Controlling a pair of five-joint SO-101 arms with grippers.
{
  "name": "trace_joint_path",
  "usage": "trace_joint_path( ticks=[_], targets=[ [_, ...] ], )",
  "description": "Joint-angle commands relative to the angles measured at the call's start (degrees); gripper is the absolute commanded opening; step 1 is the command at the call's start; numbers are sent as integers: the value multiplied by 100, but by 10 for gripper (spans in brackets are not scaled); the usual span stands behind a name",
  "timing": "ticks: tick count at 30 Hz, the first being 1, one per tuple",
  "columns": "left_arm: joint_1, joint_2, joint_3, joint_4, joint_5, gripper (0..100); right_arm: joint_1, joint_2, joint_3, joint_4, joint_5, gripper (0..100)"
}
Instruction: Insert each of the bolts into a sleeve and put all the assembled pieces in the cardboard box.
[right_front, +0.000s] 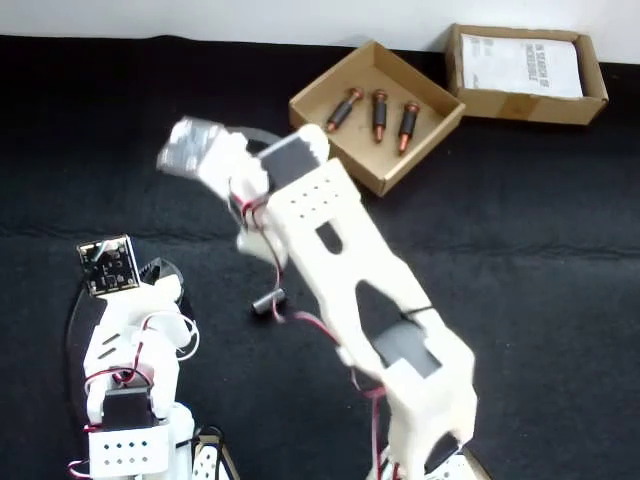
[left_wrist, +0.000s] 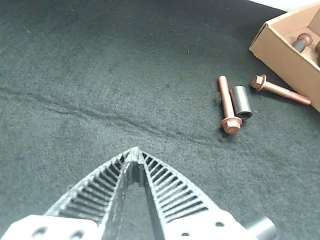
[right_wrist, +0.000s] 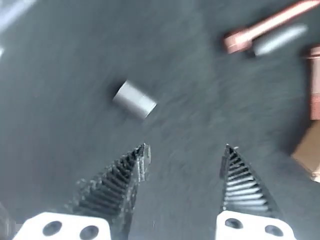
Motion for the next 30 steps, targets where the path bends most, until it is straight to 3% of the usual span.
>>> trace_joint_path(
  ticks=[1, 10, 16, 23, 30],
  targets=[
    [-48, -13, 92, 9, -35, 10, -127, -866, 1138, 31, 413, 213],
    [-48, -13, 92, 0, -35, 10, -286, -919, 2598, -171, 396, 213],
    [-75, -22, 92, 0, -53, 11, -734, -892, 2747, -268, 2365, 213],
    [-1446, -57, 92, -123, -1486, 79, -418, -611, 2747, -1560, 3147, 213],
    [-2580, -57, 92, -290, -1538, 23, -382, 119, 2422, -2035, 3209, 213]
  ],
)
